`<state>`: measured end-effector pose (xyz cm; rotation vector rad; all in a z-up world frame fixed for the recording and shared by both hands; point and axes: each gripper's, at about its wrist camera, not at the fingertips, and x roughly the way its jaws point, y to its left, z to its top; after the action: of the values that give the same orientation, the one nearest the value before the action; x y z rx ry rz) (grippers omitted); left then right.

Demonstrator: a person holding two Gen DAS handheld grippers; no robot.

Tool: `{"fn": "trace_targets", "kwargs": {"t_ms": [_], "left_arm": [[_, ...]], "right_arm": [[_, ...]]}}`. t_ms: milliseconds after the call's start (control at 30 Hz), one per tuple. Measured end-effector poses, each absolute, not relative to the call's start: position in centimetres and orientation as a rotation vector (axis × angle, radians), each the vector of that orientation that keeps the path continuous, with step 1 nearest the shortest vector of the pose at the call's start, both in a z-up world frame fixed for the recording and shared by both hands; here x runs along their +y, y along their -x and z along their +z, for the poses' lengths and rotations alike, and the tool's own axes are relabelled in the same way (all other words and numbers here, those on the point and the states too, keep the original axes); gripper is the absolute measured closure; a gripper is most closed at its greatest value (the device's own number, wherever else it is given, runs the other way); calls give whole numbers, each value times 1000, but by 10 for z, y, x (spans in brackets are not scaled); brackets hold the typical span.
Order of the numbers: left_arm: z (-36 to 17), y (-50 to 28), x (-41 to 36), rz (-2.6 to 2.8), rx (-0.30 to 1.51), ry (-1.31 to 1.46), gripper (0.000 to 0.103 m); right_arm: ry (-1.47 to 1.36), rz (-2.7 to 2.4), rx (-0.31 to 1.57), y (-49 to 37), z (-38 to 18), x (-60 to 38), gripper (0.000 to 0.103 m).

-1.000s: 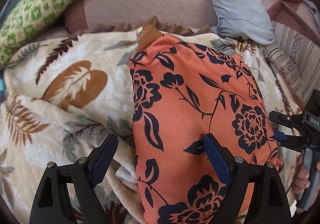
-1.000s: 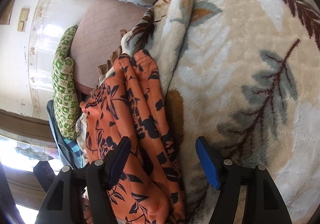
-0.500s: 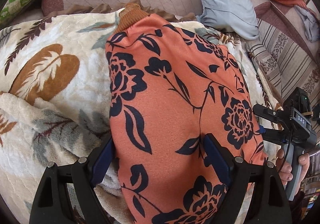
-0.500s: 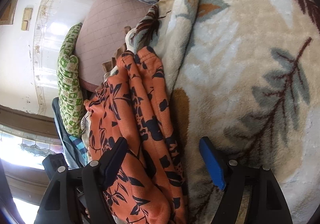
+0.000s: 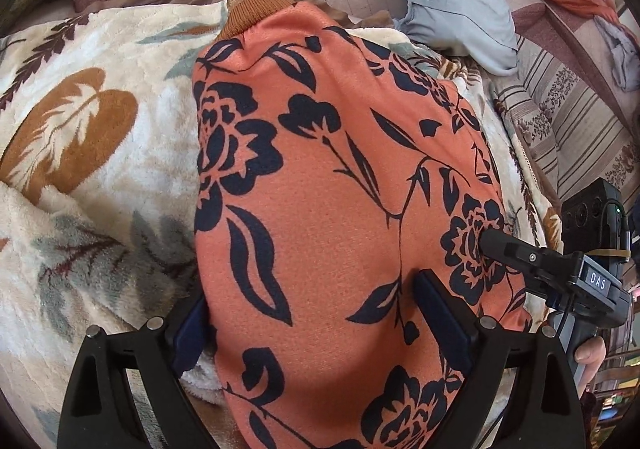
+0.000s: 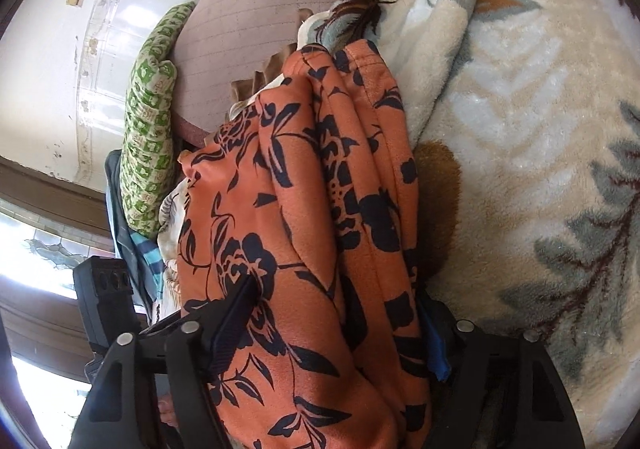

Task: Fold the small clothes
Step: 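Close both tools on the edges of the folded orange rose-print dress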

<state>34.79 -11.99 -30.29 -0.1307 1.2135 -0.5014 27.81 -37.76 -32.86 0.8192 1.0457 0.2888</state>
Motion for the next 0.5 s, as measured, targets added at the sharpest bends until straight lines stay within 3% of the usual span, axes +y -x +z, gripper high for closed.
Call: {"fn": "trace_targets", "kwargs": {"t_ms": [167,367,500], "left_arm": [[-297,-342,-128,-461,1178,91,19],[-285,-338,-127,-413,1158,70,35],[-276,-331,-132,-368,1132,18,41]], "right_arm": [[-790,282,1023,-277,-325,-372,45],[-722,264,996,-274,-314,-360,52],[-674,259,963,-271,-305,-354,56]]}}
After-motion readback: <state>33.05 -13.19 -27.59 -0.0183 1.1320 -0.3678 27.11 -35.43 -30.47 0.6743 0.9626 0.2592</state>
